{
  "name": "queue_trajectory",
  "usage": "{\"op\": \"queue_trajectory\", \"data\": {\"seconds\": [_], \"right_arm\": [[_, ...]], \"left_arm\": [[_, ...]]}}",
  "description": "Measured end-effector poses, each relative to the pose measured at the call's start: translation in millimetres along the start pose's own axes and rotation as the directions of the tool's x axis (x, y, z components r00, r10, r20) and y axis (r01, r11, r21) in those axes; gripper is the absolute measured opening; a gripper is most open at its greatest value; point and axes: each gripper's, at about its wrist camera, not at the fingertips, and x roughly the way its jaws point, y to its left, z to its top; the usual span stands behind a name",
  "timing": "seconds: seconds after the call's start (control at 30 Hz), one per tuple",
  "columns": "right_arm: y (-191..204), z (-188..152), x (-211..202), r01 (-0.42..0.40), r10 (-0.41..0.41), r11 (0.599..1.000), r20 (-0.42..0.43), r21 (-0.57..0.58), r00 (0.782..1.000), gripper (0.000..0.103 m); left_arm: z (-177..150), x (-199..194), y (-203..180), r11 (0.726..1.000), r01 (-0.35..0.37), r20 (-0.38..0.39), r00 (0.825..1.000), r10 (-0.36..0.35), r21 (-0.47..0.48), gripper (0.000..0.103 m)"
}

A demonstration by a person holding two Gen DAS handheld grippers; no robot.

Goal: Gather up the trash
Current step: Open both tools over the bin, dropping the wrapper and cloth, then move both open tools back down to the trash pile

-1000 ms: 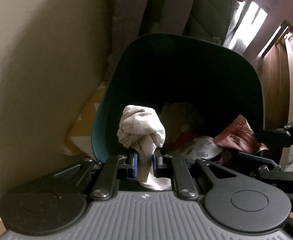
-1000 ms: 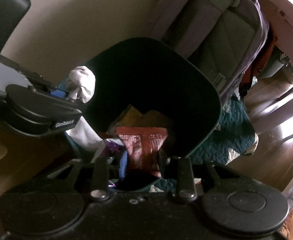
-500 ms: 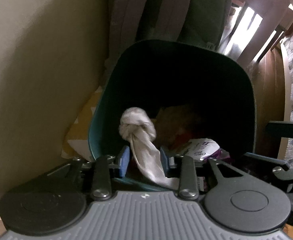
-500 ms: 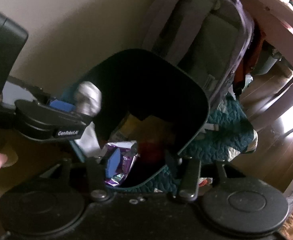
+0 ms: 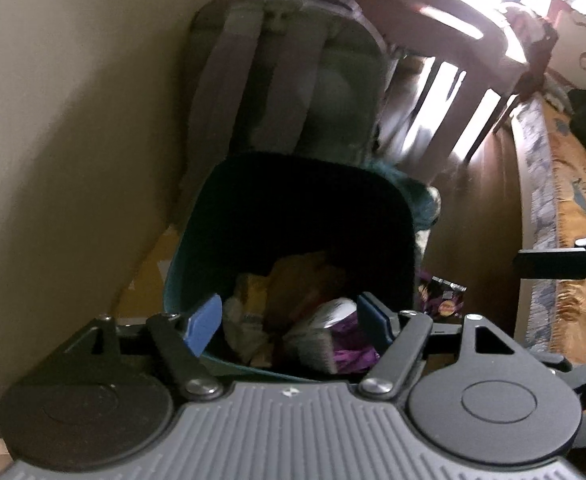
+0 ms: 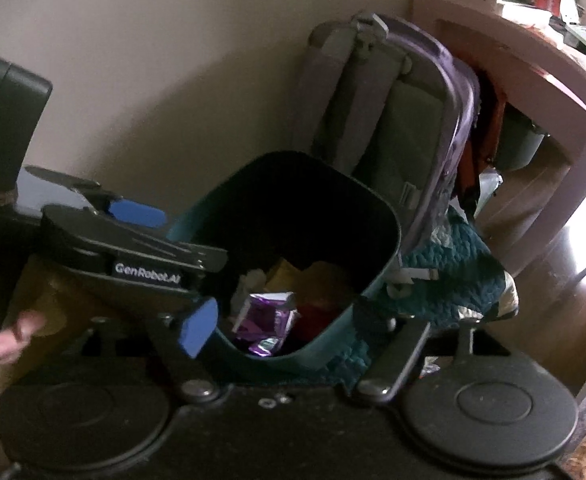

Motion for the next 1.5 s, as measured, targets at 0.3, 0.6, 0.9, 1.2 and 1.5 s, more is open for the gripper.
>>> {"op": "queue_trajectory", "data": {"seconds": [0.3,0.6,0.9,1.2,1.5], "right_arm": [[-45,-24,-55,0.009,-0.015,0.998,0.103,0.064,0.995,0.096],[-142,-82,-89,0.077,-0.087,0.993,0.111,0.089,0.99,0.103],[-272,-145,-60,0.116,-0.119,0.988,0.026,0.104,0.993,0.103],[-376,-203,31,0.15,-0.142,0.976,-0.06,0.155,0.988,0.103],[-436,-276,168,0.18,-0.145,0.942,-0.14,0.284,0.98,0.103]], "left_arm": [[4,-21,-44,0.998,0.058,0.081,0.995,-0.06,0.016,0.082],[9,16,-126,0.994,0.106,0.042,0.994,-0.105,-0.018,0.085],[-8,114,-235,0.995,0.083,-0.076,0.993,-0.087,-0.059,0.085],[-52,240,-305,0.995,0.095,-0.192,0.976,-0.1,-0.035,0.085],[-127,386,-333,0.994,-0.016,-0.287,0.957,0.047,0.11,0.085]]}}
